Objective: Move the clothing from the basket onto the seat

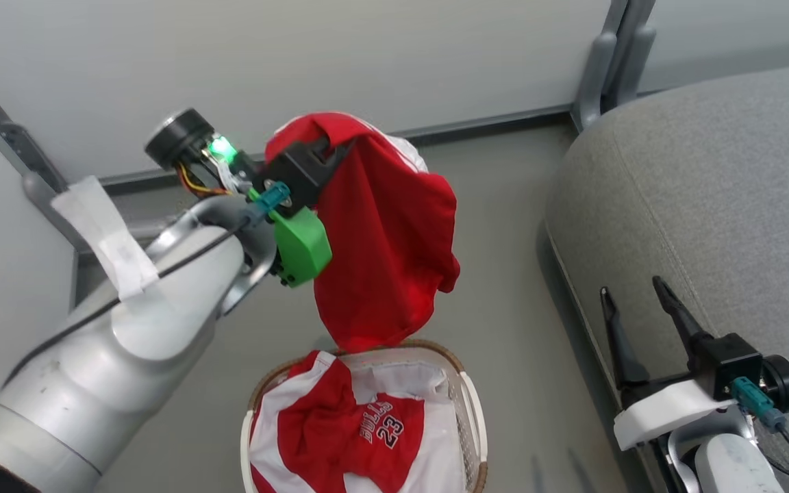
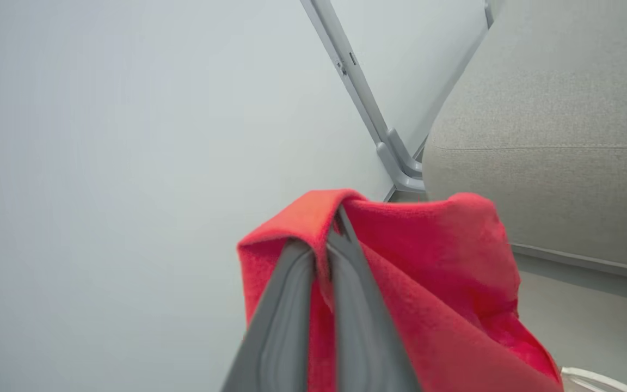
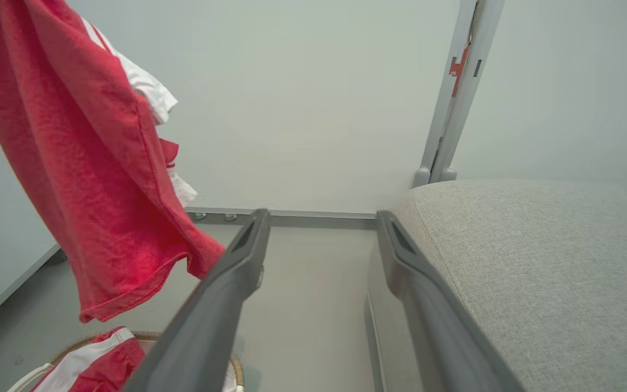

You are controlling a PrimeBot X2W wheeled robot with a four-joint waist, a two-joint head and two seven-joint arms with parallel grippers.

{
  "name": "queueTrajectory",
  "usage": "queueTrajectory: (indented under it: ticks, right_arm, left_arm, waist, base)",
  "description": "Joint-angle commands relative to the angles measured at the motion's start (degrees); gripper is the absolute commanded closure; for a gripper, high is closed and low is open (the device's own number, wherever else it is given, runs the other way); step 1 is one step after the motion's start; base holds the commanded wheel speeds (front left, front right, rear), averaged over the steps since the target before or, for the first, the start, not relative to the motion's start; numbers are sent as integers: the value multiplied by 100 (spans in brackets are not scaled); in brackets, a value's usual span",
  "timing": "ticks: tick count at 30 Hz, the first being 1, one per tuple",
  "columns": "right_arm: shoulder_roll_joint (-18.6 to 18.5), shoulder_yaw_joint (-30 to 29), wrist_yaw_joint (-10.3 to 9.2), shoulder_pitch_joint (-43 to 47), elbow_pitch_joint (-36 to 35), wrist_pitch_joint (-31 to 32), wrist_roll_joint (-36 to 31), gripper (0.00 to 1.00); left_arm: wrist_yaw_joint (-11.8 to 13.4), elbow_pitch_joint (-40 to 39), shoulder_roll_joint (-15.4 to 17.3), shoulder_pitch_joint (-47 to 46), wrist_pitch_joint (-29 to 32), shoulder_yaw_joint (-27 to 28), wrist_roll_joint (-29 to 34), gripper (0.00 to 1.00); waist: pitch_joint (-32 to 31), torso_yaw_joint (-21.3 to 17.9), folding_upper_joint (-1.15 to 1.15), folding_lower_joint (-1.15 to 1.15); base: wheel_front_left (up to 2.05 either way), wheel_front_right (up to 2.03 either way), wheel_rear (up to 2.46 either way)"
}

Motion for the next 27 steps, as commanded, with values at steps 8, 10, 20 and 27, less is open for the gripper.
queueTrajectory:
  ticks: [8, 10, 20, 27]
  right_arm:
    - [-22, 524, -6, -62, -5, -26, -26, 0]
    - [-19, 707, -6, -128, -18, -26, 20, 0]
    - [-18, 1774, -7, -886, 191, -26, -77, 0]
    - [-24, 1814, -7, -1620, 578, -21, -252, 0]
  left_arm:
    - [-9, -283, 197, -633, 213, 193, -92, 100]
    - [-9, -266, 191, -722, 240, 196, -99, 100]
    - [-10, -434, -26, -991, 326, 75, -182, 100]
    - [-11, -711, -170, -1114, 348, -79, -264, 100]
  waist:
    - [-813, -12, 0, 1]
    - [-833, -31, 0, 1]
    - [-945, 62, 0, 1]
    - [-1014, 281, 0, 1]
  base:
    - [0, 0, 0]
    - [0, 0, 0]
    - [0, 0, 0]
    - [0, 0, 0]
